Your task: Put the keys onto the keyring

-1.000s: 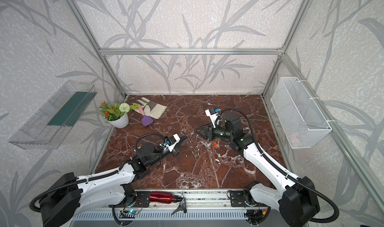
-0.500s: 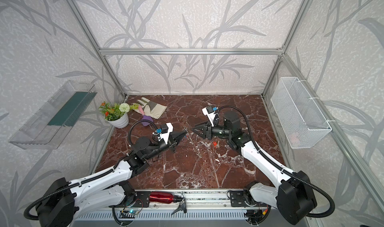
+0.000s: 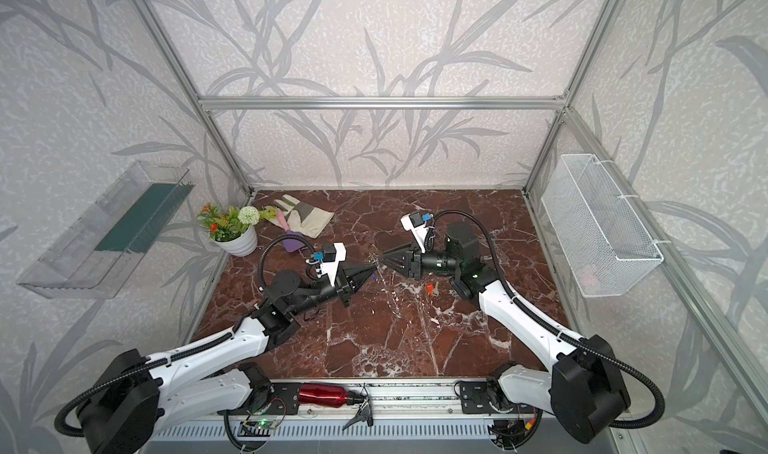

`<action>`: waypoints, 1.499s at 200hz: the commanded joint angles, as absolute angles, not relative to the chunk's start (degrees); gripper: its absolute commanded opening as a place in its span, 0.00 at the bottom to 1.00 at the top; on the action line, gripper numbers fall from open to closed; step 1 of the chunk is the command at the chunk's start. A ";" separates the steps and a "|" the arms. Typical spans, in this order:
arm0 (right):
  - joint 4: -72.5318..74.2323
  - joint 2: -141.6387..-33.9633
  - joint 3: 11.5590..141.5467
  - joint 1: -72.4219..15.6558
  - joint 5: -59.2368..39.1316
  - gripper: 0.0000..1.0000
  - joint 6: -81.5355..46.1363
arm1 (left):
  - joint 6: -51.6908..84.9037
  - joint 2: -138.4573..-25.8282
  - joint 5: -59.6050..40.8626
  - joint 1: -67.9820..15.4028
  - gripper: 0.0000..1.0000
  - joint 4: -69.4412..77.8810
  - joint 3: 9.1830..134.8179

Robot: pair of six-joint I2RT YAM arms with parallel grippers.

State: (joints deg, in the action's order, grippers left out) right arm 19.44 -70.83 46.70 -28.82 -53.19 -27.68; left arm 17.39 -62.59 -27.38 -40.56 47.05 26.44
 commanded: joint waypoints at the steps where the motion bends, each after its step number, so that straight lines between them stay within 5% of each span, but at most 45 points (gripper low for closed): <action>1: 21.58 -71.28 47.72 -29.56 -54.85 0.28 -28.24 | 19.34 -62.74 -29.49 -40.15 0.00 52.41 28.70; 174: 22.93 -72.69 46.68 -29.87 -55.92 0.16 -28.91 | 22.82 -66.53 -31.20 -38.23 0.00 56.43 28.65; 224: 23.95 -73.03 45.84 -29.83 -55.81 0.00 -28.92 | 23.13 -66.70 -30.45 -37.84 0.00 55.40 29.06; 300: 28.52 -72.84 43.29 -29.82 -53.62 0.00 -27.80 | 26.56 -66.01 -26.80 -37.32 0.03 52.01 28.79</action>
